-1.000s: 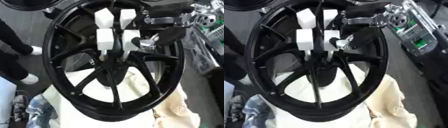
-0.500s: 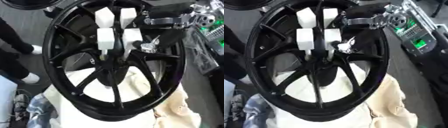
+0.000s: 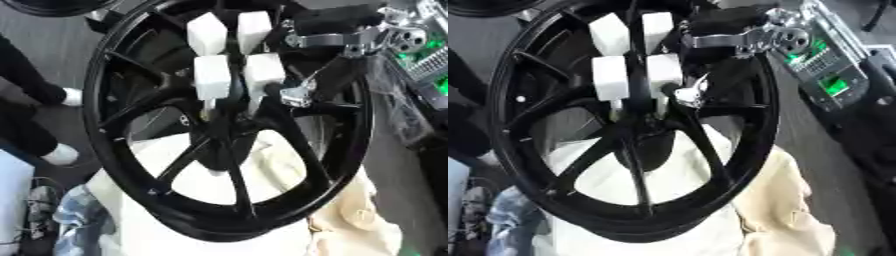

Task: Pull the pin out of the wheel hub.

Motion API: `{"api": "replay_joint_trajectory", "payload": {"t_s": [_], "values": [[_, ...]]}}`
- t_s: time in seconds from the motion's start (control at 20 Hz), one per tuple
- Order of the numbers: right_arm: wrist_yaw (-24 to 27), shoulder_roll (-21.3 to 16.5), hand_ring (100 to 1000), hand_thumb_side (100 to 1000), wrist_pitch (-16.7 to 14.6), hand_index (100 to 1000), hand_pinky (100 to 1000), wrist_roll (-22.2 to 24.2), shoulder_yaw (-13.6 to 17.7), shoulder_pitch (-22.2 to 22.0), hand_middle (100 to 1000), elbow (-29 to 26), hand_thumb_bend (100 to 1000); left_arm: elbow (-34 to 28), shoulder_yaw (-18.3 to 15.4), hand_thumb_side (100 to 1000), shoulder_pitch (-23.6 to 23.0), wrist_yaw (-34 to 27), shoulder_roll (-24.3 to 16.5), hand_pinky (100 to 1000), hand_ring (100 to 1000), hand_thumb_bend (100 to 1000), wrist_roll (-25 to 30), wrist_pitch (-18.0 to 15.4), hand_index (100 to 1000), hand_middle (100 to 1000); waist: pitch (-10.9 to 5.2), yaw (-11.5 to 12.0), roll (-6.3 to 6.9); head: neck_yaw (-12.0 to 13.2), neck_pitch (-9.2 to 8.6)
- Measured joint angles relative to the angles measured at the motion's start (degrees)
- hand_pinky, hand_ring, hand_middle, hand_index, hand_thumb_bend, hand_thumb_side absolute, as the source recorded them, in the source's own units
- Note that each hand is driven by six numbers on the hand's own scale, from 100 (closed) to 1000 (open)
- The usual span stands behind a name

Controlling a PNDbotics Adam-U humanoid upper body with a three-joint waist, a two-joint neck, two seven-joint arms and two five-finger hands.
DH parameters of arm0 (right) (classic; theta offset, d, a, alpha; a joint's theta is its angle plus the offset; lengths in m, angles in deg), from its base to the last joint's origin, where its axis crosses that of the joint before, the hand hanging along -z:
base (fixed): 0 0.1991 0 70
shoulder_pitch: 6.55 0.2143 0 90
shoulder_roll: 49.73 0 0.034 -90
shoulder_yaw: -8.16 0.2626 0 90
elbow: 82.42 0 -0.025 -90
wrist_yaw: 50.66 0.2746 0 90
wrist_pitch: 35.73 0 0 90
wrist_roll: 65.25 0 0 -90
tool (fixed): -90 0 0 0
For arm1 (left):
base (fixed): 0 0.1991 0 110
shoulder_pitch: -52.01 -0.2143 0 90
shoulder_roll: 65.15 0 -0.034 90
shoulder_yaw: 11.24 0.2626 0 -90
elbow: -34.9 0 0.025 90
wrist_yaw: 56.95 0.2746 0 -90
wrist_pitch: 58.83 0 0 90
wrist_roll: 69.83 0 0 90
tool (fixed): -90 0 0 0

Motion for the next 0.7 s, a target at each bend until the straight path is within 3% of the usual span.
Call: {"api": "replay_joint_trajectory", "payload": {"t_s": [0.3,0.7], "values": [[1.95,0.02,654,524,2.29,789,786,-1.58,-0.02,-0.11,576,-0.02,100,0.01,0.01,918,0.01,-0.12,0.0,707,691,211,0.08,0.08,683,704,0.08,0.0,0.18,-0.06,0.0],[4.32,0.02,615,496,5.99,713,774,-3.82,-0.03,-0.54,524,-0.69,100,0.11,0.03,920,0.01,-0.16,0.01,708,691,210,0.11,0.11,683,705,0.24,0.04,0.22,-0.35,0.0]]}}
